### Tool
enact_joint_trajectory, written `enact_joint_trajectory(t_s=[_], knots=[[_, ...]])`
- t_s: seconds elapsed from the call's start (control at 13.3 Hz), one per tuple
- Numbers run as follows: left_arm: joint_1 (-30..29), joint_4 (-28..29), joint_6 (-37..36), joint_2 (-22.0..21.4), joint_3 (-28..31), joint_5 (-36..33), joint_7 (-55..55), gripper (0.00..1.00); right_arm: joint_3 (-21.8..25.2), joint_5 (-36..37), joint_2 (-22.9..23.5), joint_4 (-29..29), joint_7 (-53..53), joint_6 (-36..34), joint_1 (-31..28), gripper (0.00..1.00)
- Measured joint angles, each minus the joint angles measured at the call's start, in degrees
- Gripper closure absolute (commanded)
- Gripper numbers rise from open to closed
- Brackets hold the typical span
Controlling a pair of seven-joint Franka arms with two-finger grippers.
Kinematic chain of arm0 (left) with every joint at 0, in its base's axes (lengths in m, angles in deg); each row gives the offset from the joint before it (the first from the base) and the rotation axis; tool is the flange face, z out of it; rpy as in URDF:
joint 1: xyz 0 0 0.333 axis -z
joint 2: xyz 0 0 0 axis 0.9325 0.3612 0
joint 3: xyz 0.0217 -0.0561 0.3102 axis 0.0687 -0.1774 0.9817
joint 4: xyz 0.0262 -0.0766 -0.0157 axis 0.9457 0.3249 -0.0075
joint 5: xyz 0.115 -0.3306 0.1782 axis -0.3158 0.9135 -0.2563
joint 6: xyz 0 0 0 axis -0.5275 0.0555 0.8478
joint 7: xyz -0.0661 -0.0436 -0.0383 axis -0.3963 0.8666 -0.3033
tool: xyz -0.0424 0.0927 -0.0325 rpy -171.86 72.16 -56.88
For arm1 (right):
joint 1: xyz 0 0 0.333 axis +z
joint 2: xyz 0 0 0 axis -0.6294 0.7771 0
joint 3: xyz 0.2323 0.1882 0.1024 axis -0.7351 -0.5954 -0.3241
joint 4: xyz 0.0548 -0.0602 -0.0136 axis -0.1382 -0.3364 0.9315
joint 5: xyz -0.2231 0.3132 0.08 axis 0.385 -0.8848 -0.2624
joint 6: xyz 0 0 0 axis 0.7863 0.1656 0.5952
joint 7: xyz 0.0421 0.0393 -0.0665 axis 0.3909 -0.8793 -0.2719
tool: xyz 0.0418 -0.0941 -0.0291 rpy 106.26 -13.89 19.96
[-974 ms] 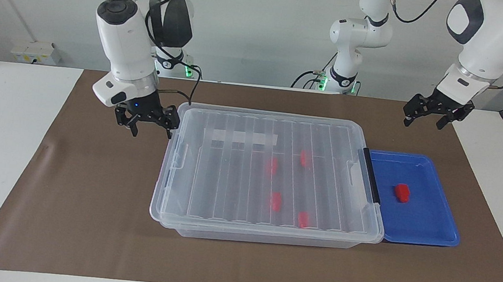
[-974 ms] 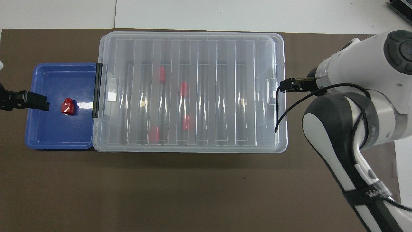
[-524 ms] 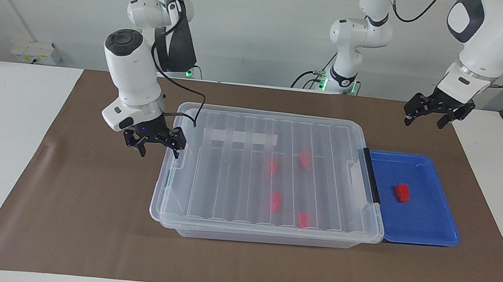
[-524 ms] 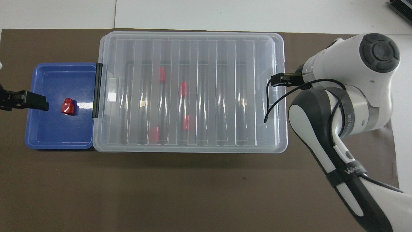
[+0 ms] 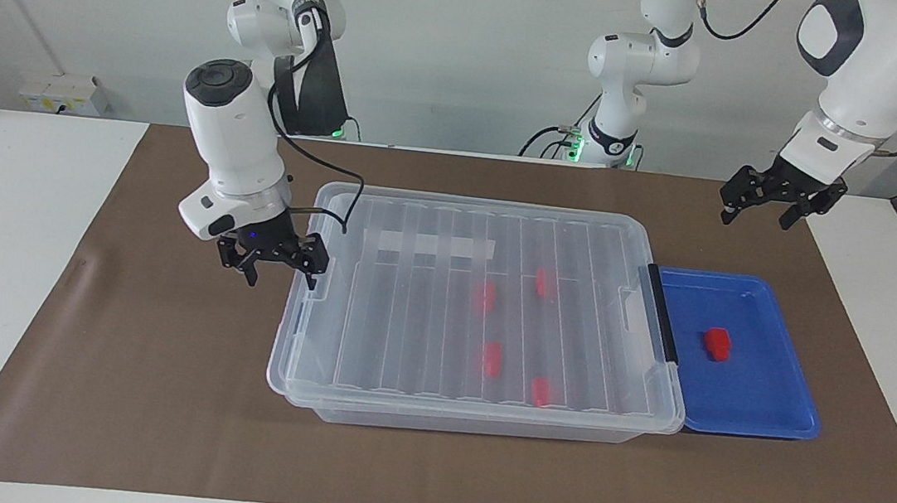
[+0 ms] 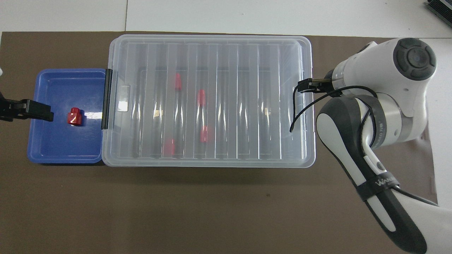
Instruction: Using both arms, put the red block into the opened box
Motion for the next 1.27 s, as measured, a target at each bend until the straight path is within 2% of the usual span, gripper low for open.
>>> enact_joint_trajectory(t_s=[0.9,1.27], knots=[[0.00,0.00,0.00,0.00,0.00,0.00,0.00,0.00,0.50,2.26,0.13,-0.34,-0.07,-0.01,-3.40,0.00],[0.00,0.00,-0.13,-0.01,0.00,0.00,0.00,0.00,0.66,5.10,-0.51,0.51,-0.10,-3.79,-4.87,0.00]])
